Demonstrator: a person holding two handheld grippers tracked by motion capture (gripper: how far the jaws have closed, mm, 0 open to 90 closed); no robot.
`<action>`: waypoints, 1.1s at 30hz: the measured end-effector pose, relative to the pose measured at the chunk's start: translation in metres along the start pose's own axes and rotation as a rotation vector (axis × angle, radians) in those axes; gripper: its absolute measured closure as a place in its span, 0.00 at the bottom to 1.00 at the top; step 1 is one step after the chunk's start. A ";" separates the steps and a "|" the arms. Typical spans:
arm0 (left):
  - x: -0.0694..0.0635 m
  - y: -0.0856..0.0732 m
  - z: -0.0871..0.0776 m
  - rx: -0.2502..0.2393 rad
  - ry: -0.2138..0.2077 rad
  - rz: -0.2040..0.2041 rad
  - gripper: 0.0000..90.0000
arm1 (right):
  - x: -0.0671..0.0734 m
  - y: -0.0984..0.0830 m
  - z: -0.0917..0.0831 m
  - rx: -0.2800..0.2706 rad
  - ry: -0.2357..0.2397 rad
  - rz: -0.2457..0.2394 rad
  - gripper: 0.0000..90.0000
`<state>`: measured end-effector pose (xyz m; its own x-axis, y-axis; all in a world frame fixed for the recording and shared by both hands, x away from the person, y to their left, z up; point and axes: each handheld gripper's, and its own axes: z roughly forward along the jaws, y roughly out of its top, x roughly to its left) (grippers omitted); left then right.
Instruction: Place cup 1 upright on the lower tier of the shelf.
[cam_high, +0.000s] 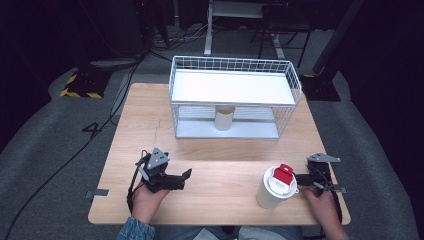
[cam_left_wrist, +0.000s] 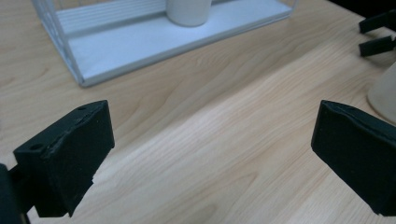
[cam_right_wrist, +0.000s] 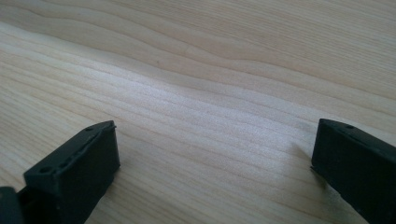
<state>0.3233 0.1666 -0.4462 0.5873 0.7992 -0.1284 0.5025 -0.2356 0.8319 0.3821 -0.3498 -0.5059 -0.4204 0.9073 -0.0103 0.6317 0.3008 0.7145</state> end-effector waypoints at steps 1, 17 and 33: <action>0.000 -0.002 -0.001 0.010 0.003 0.004 0.00 | 0.000 0.000 0.000 0.000 0.000 0.000 0.01; 0.012 -0.029 0.002 0.130 0.007 -0.011 0.00 | 0.000 0.000 0.000 0.000 0.000 0.000 0.01; 0.034 -0.048 0.008 0.291 0.073 -0.016 0.00 | 0.000 0.000 0.000 0.003 -0.001 0.001 0.01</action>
<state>0.3240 0.2007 -0.4942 0.5359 0.8392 -0.0927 0.6783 -0.3626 0.6391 0.3824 -0.3498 -0.5058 -0.4190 0.9079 -0.0101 0.6339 0.3006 0.7126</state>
